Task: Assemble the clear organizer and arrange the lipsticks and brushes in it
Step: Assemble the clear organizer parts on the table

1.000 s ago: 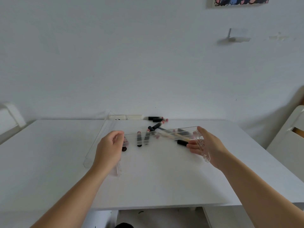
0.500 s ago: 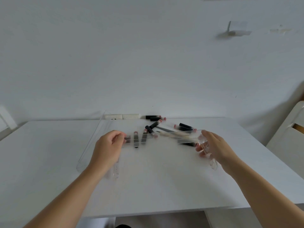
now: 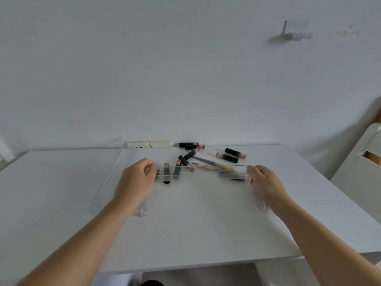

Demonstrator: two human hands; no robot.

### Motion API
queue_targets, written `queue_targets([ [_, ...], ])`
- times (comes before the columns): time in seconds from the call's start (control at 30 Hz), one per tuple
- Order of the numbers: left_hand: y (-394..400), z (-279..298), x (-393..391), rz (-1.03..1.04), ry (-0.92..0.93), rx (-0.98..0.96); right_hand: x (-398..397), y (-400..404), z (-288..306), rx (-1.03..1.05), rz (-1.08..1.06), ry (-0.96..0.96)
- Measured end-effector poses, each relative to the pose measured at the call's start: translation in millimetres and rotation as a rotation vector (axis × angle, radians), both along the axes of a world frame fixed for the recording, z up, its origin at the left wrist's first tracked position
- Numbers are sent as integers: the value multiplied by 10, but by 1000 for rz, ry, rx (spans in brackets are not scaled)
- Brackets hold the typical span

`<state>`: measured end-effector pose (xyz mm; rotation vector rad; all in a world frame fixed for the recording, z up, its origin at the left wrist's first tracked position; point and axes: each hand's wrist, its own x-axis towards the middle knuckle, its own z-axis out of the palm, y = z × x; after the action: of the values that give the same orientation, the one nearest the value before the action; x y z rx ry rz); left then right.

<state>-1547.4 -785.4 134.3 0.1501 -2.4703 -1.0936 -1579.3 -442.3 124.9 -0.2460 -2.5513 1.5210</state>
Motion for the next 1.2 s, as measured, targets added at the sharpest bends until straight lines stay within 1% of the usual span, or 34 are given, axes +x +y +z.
queue_targets([
  [0.13, 15, 65, -22, 7, 66, -47, -12, -18, -22, -68, -35, 26],
  [0.23, -80, 169, -50, 41, 124, -84, 23, -15, -55, -115, -67, 103],
  [0.3, -238, 240, -71, 103, 110, -171, 40, 2, -65, -145, -91, 156],
  [0.37, -435, 299, -97, 186, 12, -311, 34, 29, -68, -201, -115, 180],
  [0.43, -597, 343, -116, 243, -125, -429, 23, 37, -72, -231, -125, 181],
  [0.53, -713, 337, -161, 258, -309, -504, 21, 16, -87, -180, -133, 180],
  [0.6, -739, 300, -195, 248, -382, -496, 27, 7, -96, -151, -137, 181],
  [0.67, -756, 261, -232, 245, -396, -479, 35, -2, -97, -111, -134, 183],
  [0.9, -810, 207, -321, 260, -310, -367, 56, -34, -72, -89, -125, 165],
  [1.1, -887, 183, -351, 267, -262, -172, 89, -45, -69, -132, -118, 133],
  [1.2, -939, 184, -350, 279, -234, -111, 94, -48, -64, -144, -123, 130],
])
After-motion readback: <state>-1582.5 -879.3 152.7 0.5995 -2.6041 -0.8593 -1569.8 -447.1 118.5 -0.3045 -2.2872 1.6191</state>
